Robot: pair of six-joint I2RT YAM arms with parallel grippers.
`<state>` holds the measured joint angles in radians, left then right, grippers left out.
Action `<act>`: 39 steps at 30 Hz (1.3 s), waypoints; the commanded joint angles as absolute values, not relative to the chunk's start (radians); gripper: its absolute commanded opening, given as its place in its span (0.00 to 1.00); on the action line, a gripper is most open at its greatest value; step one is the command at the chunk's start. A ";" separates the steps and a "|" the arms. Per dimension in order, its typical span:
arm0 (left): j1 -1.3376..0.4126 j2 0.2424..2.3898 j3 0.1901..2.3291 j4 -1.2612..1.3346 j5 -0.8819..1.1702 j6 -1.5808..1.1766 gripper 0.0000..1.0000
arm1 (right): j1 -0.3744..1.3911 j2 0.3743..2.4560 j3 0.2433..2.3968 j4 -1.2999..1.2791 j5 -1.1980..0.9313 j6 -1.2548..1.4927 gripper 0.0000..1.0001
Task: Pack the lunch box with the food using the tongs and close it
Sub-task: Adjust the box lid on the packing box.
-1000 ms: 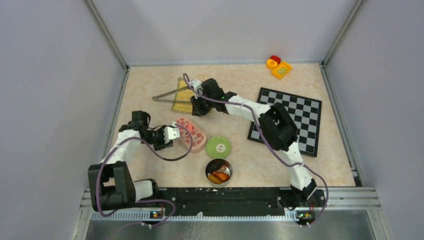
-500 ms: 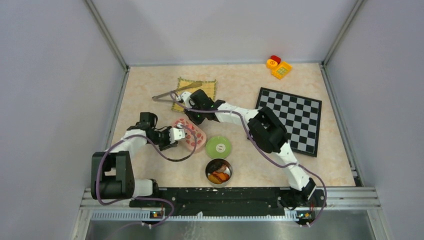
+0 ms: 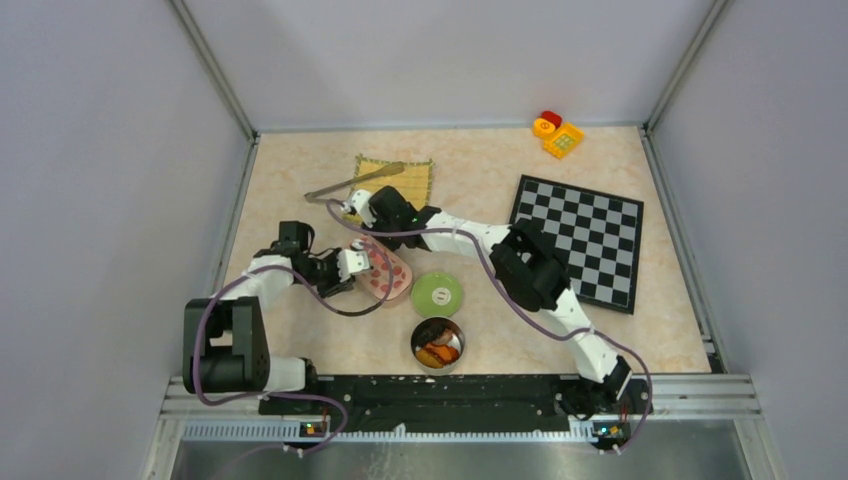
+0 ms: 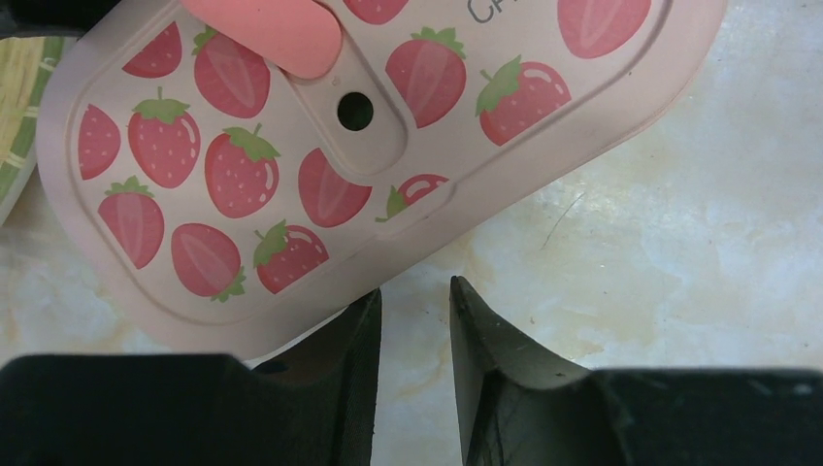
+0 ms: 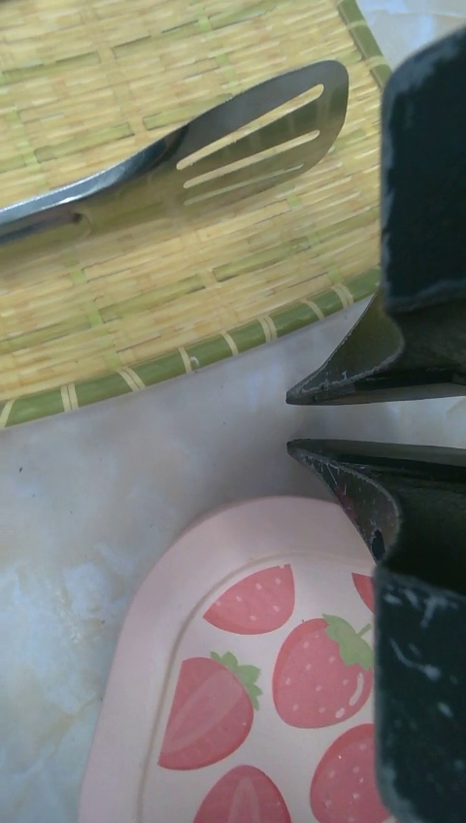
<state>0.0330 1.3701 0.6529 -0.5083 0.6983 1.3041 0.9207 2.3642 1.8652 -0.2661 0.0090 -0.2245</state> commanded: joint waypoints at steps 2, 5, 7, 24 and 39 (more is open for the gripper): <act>0.031 1.339 0.684 -0.435 0.755 1.291 0.38 | 0.952 2.402 1.896 -0.321 0.072 -0.204 0.19; 0.032 1.336 0.691 -0.452 0.716 1.285 0.40 | 0.927 2.369 1.860 -0.317 0.028 -0.157 0.20; 0.032 1.333 0.689 -0.457 0.705 1.287 0.41 | 0.911 2.352 1.858 -0.327 0.011 -0.141 0.22; 0.041 1.233 0.820 -0.761 0.779 1.248 0.58 | 0.783 2.164 1.833 -0.315 -0.181 -0.059 0.38; -0.090 1.312 0.903 -0.548 0.637 0.731 0.71 | 0.673 1.889 1.603 -0.258 -0.518 0.122 0.41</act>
